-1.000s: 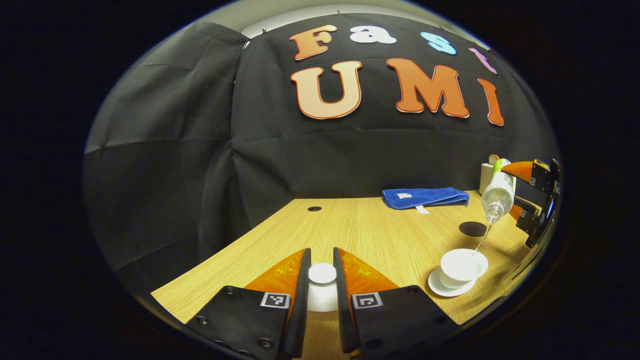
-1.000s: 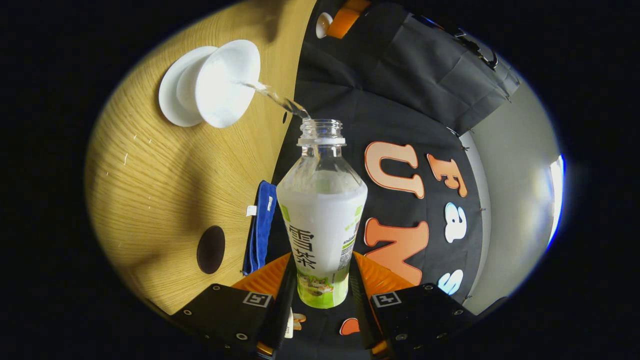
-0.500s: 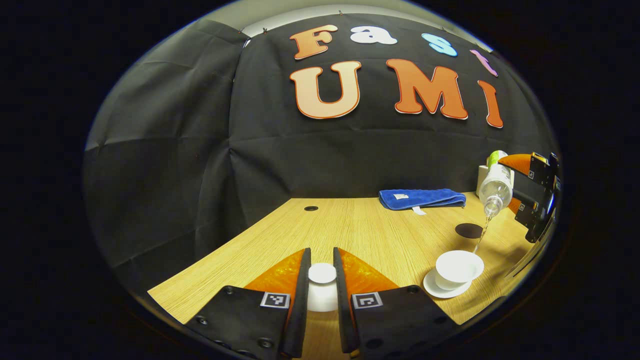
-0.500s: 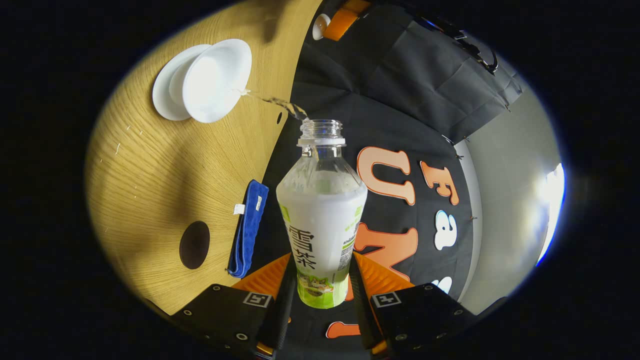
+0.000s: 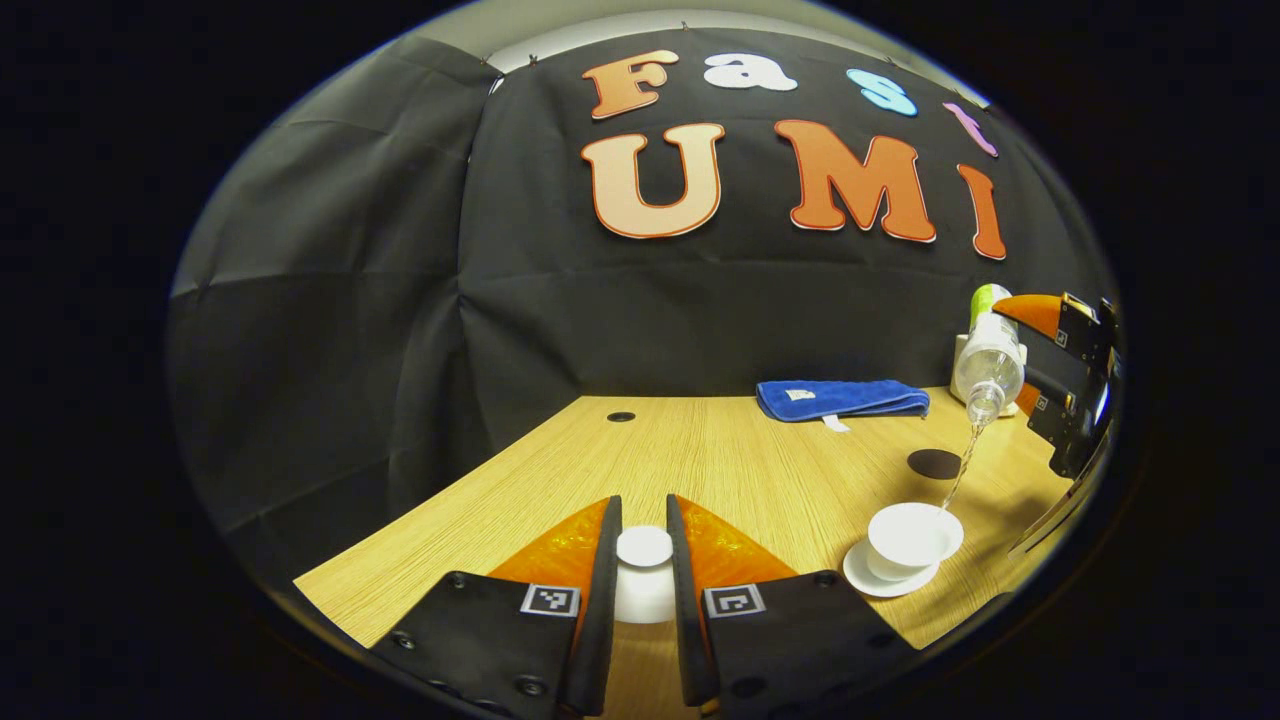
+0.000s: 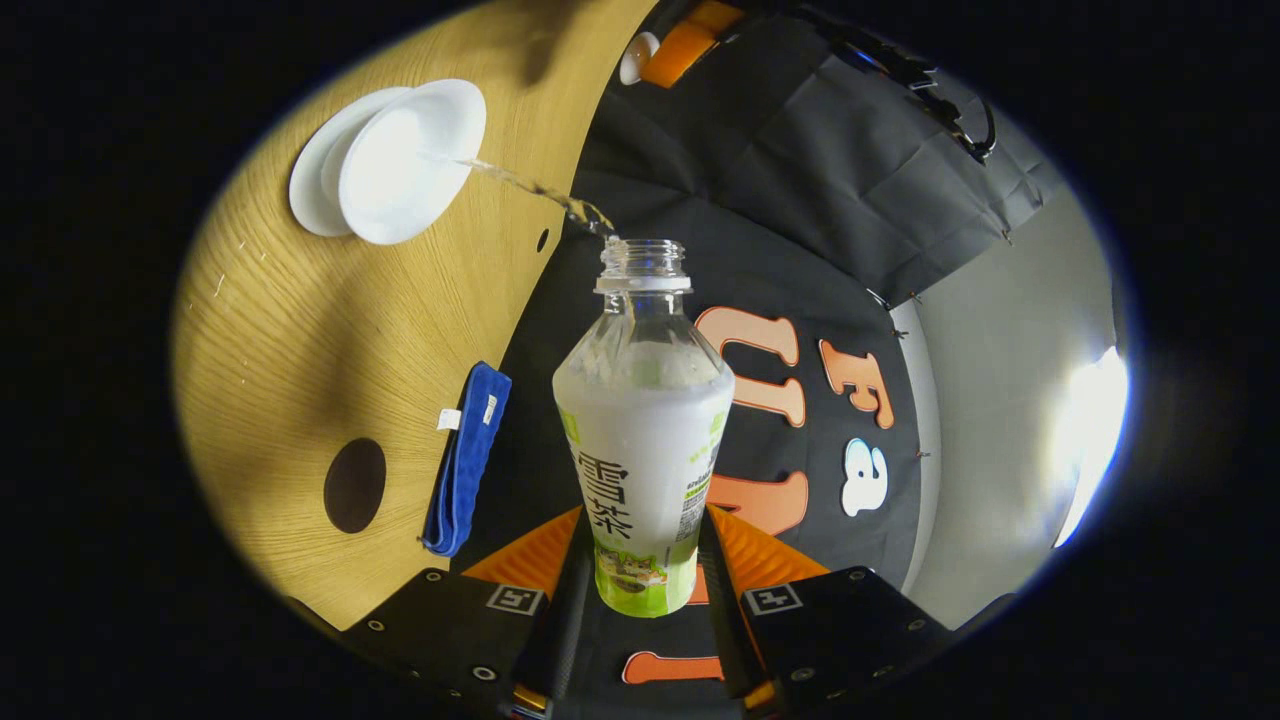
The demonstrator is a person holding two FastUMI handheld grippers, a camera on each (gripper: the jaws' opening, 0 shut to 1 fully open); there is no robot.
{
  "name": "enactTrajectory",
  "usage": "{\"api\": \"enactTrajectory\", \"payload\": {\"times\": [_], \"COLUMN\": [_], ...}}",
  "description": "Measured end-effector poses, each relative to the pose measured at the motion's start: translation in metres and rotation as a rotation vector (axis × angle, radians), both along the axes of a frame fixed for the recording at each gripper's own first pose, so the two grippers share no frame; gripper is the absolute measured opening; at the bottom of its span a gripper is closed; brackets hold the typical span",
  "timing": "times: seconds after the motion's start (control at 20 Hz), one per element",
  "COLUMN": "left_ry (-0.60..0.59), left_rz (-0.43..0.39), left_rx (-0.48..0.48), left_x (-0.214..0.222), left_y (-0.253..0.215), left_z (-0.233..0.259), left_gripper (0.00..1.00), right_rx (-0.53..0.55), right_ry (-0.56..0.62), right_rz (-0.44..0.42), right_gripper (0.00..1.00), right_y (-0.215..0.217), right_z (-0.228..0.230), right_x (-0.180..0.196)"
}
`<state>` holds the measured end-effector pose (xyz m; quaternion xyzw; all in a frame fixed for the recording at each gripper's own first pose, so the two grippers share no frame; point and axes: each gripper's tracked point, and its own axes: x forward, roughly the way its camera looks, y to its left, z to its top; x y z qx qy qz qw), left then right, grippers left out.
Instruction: Open the teacup lid with one hand, grasp the water bottle and pour water into the teacup with the other hand; after pouring, place the water bottle on the coaster and then close the teacup lid.
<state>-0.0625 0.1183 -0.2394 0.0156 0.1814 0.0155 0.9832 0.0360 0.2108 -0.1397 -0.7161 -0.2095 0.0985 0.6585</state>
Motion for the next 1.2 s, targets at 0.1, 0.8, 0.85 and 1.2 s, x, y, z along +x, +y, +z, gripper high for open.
{"api": "enactTrajectory", "payload": {"times": [0.1,0.8,0.85,1.2], "left_ry": [0.0,0.007,0.008,0.004], "left_rz": [0.0,-0.017,-0.019,-0.027], "left_rx": [0.0,-0.009,-0.01,-0.016], "left_x": [0.0,0.0,0.0,-0.001], "left_y": [0.0,0.0,0.0,0.0], "left_z": [0.0,-0.001,-0.001,0.001], "left_gripper": [0.31,0.31,0.31,0.31], "right_rx": [-0.014,-0.146,-0.148,-0.178], "right_ry": [-0.01,-0.122,-0.128,-0.178], "right_rz": [0.003,0.072,0.077,0.09], "right_gripper": [0.58,0.58,0.58,0.58], "right_y": [0.001,0.022,0.023,0.026], "right_z": [-0.002,-0.012,-0.012,-0.007], "right_x": [0.001,-0.012,-0.013,-0.012]}}
